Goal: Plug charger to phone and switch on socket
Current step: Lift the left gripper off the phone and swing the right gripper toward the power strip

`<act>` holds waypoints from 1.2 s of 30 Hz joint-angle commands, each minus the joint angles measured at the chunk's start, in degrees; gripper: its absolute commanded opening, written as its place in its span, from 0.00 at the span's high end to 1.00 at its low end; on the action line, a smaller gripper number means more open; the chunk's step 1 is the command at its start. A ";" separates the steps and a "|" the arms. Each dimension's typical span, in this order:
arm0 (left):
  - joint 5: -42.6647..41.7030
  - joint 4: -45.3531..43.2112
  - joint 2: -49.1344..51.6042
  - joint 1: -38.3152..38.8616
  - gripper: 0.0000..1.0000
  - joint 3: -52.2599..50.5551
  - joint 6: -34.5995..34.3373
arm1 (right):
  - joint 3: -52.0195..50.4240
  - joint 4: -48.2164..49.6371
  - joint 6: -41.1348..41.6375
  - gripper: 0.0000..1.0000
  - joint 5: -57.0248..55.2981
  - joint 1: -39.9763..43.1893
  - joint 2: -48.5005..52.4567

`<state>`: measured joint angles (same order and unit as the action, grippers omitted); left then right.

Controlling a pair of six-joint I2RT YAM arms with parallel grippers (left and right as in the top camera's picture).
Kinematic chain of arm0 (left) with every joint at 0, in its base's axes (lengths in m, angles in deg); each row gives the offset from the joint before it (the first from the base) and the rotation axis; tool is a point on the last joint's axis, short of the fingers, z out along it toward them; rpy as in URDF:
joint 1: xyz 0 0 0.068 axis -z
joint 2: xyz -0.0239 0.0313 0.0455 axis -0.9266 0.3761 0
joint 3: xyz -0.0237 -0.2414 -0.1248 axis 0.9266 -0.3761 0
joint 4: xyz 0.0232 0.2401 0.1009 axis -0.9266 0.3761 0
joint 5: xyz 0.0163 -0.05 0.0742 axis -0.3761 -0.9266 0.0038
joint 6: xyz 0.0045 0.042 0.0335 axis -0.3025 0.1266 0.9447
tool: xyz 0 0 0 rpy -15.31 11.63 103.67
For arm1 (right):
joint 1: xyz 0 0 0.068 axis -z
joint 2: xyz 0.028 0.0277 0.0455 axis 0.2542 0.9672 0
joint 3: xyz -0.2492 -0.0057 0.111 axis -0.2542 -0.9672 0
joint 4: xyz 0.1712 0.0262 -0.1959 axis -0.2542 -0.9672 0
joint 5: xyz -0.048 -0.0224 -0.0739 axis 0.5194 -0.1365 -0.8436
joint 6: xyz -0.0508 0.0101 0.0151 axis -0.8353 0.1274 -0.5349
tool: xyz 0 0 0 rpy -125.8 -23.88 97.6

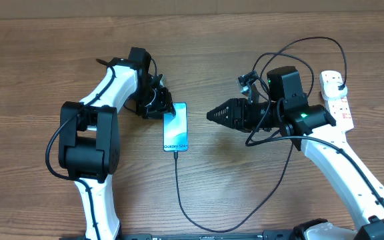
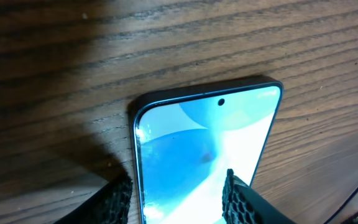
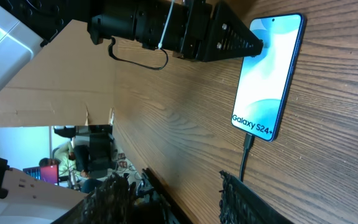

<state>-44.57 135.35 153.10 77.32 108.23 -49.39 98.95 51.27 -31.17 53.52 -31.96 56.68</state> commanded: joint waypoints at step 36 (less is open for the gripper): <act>3.80 20.92 -31.45 -0.11 0.19 32.20 -2.25 | 6.71 -21.11 -4.79 0.96 -34.23 7.13 -4.98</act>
<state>-41.12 156.02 124.25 77.32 139.60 -51.36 102.20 30.97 -34.80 22.39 -27.37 54.51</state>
